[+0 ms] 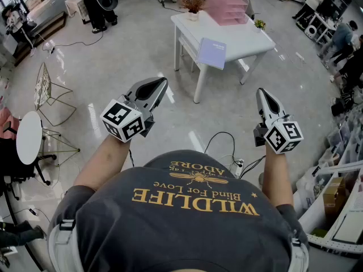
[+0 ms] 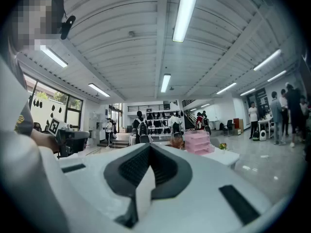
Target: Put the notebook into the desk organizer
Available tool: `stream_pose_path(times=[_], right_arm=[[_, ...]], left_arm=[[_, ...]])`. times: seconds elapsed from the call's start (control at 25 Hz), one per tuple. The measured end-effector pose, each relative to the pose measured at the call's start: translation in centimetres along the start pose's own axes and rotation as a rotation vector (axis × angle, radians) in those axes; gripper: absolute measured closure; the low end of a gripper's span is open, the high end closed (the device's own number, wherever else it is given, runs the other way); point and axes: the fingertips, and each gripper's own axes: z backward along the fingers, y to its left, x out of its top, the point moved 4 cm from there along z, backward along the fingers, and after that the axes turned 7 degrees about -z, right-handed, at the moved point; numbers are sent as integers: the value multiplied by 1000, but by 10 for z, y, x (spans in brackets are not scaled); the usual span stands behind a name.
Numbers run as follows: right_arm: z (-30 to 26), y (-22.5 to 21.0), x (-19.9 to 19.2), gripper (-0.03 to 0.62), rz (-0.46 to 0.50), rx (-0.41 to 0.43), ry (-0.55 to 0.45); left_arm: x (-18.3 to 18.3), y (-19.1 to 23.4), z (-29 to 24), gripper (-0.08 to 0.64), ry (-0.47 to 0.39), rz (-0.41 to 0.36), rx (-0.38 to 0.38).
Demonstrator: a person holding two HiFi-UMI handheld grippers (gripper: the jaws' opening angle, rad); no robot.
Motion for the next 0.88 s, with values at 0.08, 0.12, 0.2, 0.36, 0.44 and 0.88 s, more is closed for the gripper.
stream_pose_path(times=[0.08, 0.12, 0.2, 0.36, 0.44, 0.88], right_arm=[[1, 1, 0, 595, 3, 2, -2], [1, 2, 0, 595, 4, 2, -3], [1, 4, 1, 595, 7, 2, -3], [1, 7, 2, 595, 8, 6, -3], [1, 7, 2, 595, 7, 7, -3], [1, -5, -4, 592, -19, -14, -1]], left_arm=[[0, -2, 1, 560, -2, 2, 0], [0, -2, 2, 560, -3, 3, 0], [1, -2, 3, 560, -4, 5, 0], [1, -3, 6, 560, -5, 9, 0], [1, -4, 5, 560, -6, 9, 0], [5, -10, 7, 560, -16, -7, 15]])
